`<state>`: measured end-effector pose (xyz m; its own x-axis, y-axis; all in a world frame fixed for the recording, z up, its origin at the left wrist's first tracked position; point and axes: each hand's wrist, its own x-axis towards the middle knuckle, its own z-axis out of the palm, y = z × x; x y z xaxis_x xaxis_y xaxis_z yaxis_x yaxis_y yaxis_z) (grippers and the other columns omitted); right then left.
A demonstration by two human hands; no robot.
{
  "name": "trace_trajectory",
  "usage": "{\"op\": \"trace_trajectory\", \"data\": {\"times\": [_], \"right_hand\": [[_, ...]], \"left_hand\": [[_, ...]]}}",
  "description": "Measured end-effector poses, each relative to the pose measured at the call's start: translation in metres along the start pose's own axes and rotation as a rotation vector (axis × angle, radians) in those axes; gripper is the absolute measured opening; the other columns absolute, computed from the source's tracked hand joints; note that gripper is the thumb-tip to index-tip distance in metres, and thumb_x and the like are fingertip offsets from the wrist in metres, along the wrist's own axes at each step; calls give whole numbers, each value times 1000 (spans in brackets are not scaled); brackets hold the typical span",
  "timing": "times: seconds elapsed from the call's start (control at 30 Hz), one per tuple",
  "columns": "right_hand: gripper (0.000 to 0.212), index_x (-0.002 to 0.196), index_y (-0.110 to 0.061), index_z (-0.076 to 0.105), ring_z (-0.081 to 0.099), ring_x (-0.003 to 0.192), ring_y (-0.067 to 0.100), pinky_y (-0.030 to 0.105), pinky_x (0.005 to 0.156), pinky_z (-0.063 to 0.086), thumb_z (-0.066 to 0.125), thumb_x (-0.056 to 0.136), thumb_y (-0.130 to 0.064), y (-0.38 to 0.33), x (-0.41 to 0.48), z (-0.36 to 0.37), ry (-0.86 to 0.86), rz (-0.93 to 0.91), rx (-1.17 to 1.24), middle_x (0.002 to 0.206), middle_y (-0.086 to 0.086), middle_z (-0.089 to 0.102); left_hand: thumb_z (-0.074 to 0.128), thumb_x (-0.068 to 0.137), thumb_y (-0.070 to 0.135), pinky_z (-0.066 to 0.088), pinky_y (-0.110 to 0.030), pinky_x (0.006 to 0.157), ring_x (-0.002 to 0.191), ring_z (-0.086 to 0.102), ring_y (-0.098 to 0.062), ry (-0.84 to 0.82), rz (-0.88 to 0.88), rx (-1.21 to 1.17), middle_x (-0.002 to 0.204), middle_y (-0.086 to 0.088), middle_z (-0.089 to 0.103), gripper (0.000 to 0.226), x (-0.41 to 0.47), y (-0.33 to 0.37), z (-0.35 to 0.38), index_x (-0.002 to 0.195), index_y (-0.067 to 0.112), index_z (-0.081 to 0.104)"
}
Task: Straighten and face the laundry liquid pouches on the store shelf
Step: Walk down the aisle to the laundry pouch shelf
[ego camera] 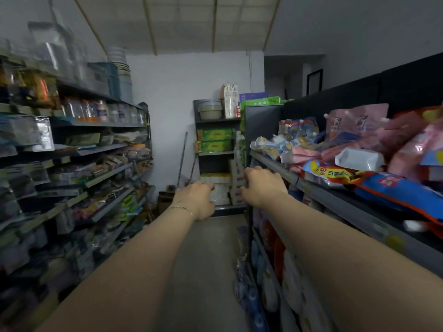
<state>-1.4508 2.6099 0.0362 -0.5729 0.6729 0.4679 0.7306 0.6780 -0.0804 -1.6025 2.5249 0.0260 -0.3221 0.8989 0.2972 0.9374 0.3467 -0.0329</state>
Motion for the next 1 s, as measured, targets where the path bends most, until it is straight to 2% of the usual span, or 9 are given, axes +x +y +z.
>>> {"op": "trace_trajectory", "data": {"times": [0.33,0.57,0.7,0.83,0.93,1.0], "right_hand": [[29,113,-14,52,50,112,33,42,91,36,49,90,-31,46,91,67,-51,22,1,120,11,52],[32,117,-13,51,48,116,33,43,92,36,47,91,-32,63,163,107,-36,26,-61,124,11,52],[29,114,-13,51,49,112,34,44,91,36,47,91,-31,71,221,130,-32,45,-68,120,11,52],[25,108,-13,51,51,106,33,42,87,37,48,91,-31,77,292,152,1,67,-73,114,11,54],[27,111,-13,52,50,109,33,43,90,37,48,91,-31,82,349,167,14,79,-86,117,11,54],[26,110,-14,52,51,109,32,40,86,37,49,91,-30,85,387,179,60,99,-80,116,11,55]], "left_hand": [[52,92,33,40,-45,99,121,47,-28,-46,-12,-45,138,-4,43,49,99,-18,56,138,25,39],[52,90,31,41,-45,95,118,49,-28,-46,-5,-72,135,-5,45,45,186,-32,89,133,24,42],[53,90,32,39,-43,99,123,46,-27,-36,34,-70,141,-3,42,50,251,-43,107,138,25,40],[52,90,34,43,-43,95,119,49,-28,-12,61,-43,135,-4,44,48,329,-68,113,135,25,41],[49,91,35,47,-42,91,116,50,-27,9,78,-36,133,-4,43,48,389,-86,115,137,25,38],[49,93,35,46,-40,90,117,49,-27,31,100,-30,133,-5,43,47,429,-96,120,137,24,37]]}}
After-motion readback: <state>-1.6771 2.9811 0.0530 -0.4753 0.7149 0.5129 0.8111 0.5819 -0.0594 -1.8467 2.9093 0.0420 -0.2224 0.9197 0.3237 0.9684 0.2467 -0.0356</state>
